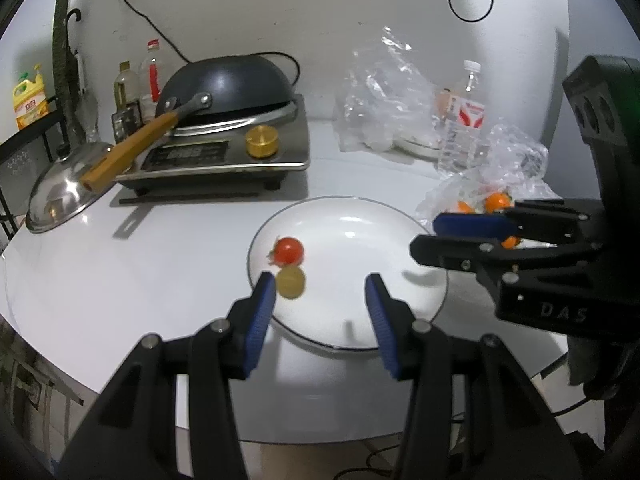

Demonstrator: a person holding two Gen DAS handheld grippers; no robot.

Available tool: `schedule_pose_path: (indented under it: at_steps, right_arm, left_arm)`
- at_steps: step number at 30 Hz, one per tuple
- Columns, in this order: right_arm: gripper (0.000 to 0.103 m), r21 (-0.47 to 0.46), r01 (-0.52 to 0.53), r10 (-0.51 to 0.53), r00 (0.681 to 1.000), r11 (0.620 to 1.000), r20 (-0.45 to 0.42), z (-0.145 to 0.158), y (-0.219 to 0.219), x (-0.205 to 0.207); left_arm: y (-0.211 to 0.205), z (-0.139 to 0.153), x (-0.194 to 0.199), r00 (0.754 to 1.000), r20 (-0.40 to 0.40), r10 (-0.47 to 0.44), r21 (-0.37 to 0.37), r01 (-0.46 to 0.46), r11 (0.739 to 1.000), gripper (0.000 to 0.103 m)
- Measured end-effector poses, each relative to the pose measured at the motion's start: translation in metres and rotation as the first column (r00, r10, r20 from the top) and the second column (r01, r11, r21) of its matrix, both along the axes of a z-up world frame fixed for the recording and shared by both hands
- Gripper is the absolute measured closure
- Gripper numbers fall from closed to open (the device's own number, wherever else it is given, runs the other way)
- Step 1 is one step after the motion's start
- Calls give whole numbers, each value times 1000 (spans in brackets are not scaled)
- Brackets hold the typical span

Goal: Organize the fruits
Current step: 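Move both open tools back toward the fruits on the plastic bag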

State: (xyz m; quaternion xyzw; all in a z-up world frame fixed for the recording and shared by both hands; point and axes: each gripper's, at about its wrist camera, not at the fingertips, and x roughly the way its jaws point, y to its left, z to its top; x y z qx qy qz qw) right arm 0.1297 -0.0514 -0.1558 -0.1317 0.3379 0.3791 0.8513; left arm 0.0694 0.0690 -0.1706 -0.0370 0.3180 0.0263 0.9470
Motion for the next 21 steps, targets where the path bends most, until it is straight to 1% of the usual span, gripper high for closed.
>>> schedule_pose_path:
  at_steps: [21]
  right_arm:
    - [70,47,70,-71,997,996,4,3,-70,-5]
  left_arm:
    - [-60,9,7,998,-17,-67,50,67,996,55]
